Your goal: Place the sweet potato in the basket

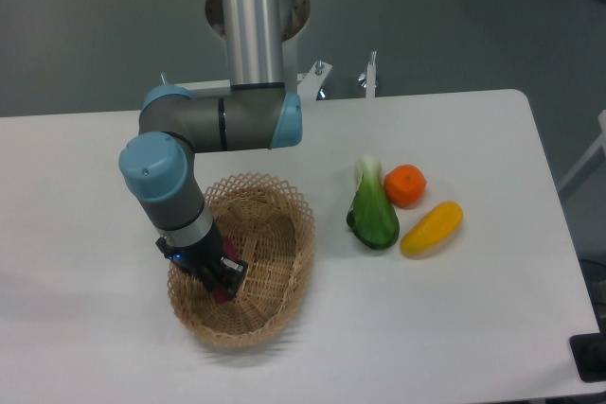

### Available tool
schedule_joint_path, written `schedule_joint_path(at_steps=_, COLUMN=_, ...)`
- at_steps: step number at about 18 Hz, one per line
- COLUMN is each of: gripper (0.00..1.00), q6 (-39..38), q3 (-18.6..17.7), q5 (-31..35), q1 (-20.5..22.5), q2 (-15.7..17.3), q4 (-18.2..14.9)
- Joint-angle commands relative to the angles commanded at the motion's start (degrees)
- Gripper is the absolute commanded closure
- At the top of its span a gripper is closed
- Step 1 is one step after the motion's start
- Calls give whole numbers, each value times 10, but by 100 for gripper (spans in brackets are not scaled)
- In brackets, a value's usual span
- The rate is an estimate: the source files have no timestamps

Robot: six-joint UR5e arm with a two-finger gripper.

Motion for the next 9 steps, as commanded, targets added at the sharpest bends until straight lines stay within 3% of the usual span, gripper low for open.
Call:
schedule_joint_path(at_steps=6, gripper=0, q6=-11, q3=20, q5=2, q1=8, q2=25, q4=-1)
schedule_joint_path(at_steps=9, gripper=0, q6=-45, q3=60, q5=4, q1=32, q2=30, q4=-5)
